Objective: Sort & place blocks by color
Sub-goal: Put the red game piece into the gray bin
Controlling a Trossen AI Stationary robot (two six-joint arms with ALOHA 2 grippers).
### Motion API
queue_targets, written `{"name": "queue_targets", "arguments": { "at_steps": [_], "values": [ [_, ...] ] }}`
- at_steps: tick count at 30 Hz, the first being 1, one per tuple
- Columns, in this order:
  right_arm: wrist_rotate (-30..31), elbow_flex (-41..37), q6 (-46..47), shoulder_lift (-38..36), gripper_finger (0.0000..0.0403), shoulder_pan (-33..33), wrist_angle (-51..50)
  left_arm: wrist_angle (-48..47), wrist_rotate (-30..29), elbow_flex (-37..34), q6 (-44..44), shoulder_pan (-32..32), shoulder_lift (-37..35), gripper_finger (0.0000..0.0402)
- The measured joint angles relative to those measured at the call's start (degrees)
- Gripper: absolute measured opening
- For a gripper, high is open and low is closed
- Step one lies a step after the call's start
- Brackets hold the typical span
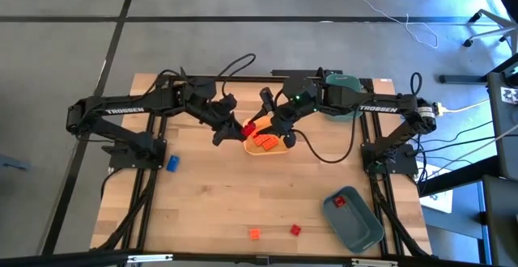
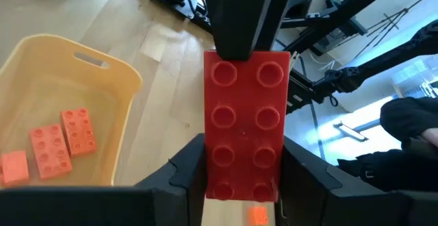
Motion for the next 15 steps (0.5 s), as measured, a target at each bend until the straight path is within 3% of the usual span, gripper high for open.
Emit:
{"name": "queue_targets", "arguments": {
  "at_steps": [15],
  "values": [
    [-0.94,0.0,0.02,0.62,0.02,0.0,3.0,-0.27,-0.44,0.0,0.14,-0.35,0.0,0.013]
  ]
}}
